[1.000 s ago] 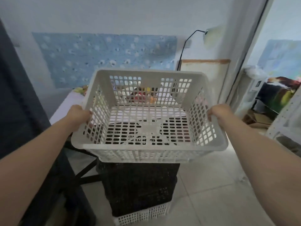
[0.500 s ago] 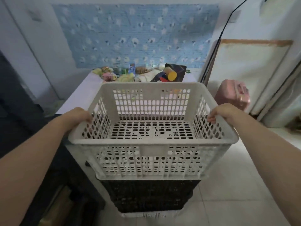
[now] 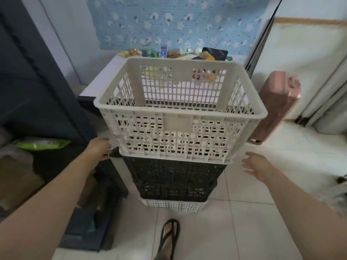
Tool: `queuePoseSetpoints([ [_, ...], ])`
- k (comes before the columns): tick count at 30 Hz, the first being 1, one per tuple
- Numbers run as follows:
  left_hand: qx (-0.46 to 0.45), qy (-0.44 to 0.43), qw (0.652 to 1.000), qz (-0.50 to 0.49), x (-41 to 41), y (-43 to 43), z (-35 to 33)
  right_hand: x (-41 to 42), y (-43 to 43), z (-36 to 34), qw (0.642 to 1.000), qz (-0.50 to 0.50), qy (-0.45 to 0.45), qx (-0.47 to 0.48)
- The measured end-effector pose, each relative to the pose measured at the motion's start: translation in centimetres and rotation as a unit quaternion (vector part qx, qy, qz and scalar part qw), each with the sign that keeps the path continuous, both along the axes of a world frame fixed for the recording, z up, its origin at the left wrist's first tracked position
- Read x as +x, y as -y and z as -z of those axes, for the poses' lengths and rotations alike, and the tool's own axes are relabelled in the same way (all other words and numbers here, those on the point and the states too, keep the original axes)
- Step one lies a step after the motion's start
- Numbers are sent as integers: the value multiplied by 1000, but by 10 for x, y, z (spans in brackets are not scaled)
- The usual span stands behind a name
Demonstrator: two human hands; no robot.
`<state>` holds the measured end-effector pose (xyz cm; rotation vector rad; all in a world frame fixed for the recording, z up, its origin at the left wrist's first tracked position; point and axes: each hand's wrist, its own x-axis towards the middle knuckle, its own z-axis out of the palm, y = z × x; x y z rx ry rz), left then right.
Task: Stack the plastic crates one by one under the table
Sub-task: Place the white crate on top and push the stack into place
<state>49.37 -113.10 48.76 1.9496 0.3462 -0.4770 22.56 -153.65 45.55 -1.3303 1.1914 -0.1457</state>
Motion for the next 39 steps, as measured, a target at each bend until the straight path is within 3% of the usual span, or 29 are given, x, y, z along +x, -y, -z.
queuePoseSetpoints([
  [3, 26, -26, 998, 46, -37, -2, 22, -20, -24, 19, 997, -51, -51, 4],
  [7, 59, 22, 993, 99, -50, 1, 34, -27, -38, 29, 996, -75, -35, 17],
  [11, 82, 64, 988, 116, -31, 7, 47, -14, -35, 41, 999, -31, 11, -14],
  [19, -54, 153, 976, 145, 9, 24, 95, 32, -37, 72, 981, 9, 182, -61],
  [22, -93, 198, 971, 93, 25, 30, 122, 48, -26, 105, 956, 38, 266, -115],
  [27, -143, 342, 929, 8, 41, 43, 167, 64, -13, 150, 904, 100, 326, -259],
  [32, -153, 424, 890, -72, 56, 54, 187, 75, -3, 172, 849, 61, 413, -323],
  [36, -167, 471, 863, -74, 55, 60, 187, 78, 5, 182, 841, 67, 421, -332],
  [39, -129, 467, 871, -82, 49, 61, 181, 76, 5, 180, 850, 56, 426, -303],
])
